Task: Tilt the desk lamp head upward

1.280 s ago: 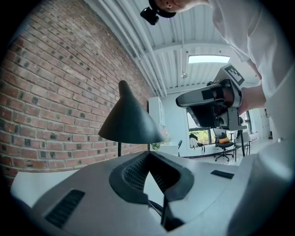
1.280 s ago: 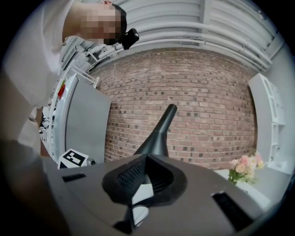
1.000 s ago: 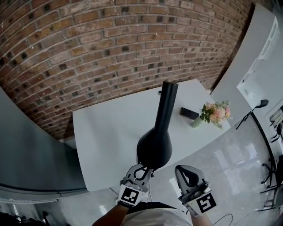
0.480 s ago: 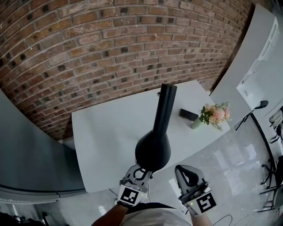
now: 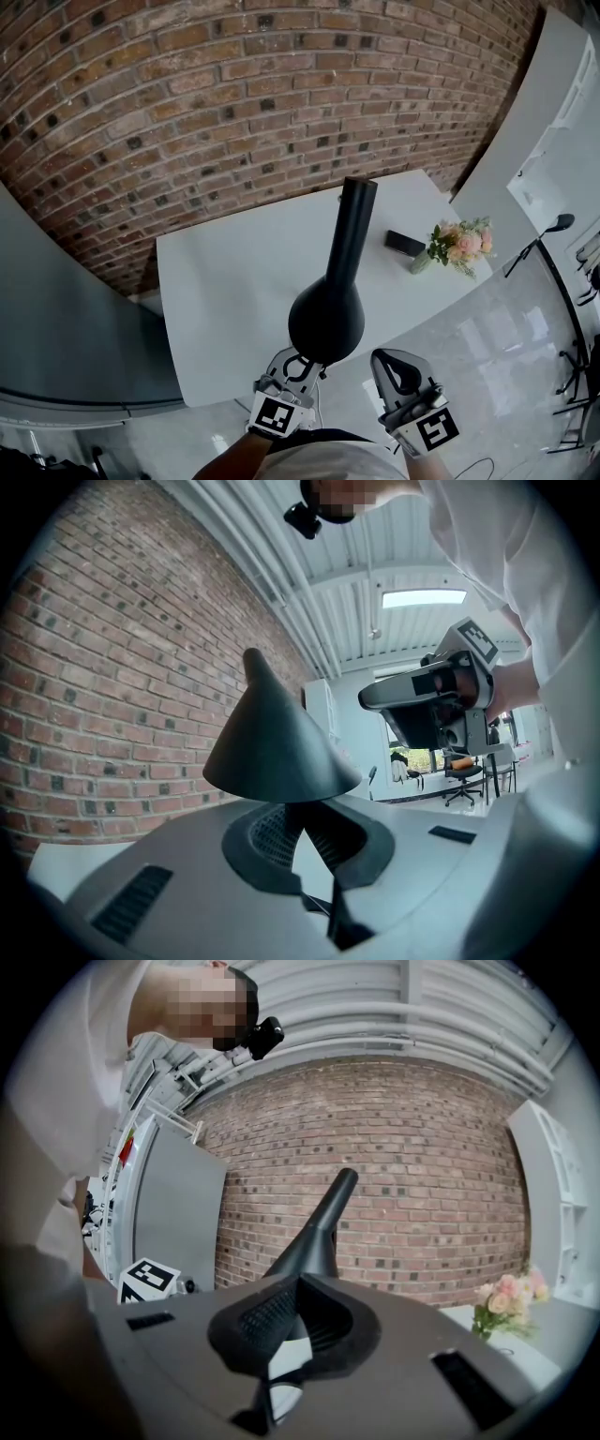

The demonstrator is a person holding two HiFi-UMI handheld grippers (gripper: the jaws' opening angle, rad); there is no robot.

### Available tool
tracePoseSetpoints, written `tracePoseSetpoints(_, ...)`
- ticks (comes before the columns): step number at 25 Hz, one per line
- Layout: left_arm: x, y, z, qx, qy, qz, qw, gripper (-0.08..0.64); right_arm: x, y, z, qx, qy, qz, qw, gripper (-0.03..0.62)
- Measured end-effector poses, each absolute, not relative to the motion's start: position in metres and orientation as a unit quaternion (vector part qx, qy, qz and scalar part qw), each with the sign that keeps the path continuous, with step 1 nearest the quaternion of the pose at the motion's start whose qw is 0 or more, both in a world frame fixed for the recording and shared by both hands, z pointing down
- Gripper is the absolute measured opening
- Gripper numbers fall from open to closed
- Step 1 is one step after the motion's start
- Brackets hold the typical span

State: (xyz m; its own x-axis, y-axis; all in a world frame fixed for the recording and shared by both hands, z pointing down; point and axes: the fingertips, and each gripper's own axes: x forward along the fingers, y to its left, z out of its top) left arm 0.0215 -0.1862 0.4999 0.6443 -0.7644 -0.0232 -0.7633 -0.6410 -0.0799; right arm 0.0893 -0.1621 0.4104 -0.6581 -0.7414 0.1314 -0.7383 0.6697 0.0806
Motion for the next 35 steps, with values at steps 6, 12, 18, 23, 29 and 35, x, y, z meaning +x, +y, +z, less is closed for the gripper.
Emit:
tracePoseSetpoints(6, 0.022, -0.187, 0.5, -0.905, 0.424, -0.012, 0.035, 0.008, 0.093, -0.163, 0.41, 0.408, -0.91, -0.002, 0.072, 0.014)
tracePoseSetpoints(12, 0.021, -0.186, 0.499, -0.903, 0.428, -0.016, 0.034, 0.008, 0.095, -0.163, 0.409, 0.402, -0.913, -0.011, 0.07, 0.014)
tracePoseSetpoints(18, 0.021, -0.186, 0.498, -0.902, 0.43, -0.02, 0.032, 0.008, 0.097, -0.165, 0.409, 0.403, -0.913, -0.008, 0.061, 0.014)
tracePoseSetpoints(23, 0.022, -0.182, 0.495, -0.902, 0.43, -0.022, 0.033, 0.008, 0.095, -0.165, 0.409, 0.395, -0.917, -0.007, 0.06, 0.014)
tracePoseSetpoints(29, 0.021, -0.177, 0.491, -0.903, 0.427, -0.03, 0.037, 0.007, 0.091, -0.167, 0.408, 0.39, -0.92, -0.008, 0.047, 0.014)
tracePoseSetpoints(35, 0.02, -0.175, 0.485, -0.9, 0.433, -0.023, 0.033, 0.008, 0.091, -0.167, 0.407, 0.387, -0.921, -0.007, 0.04, 0.014)
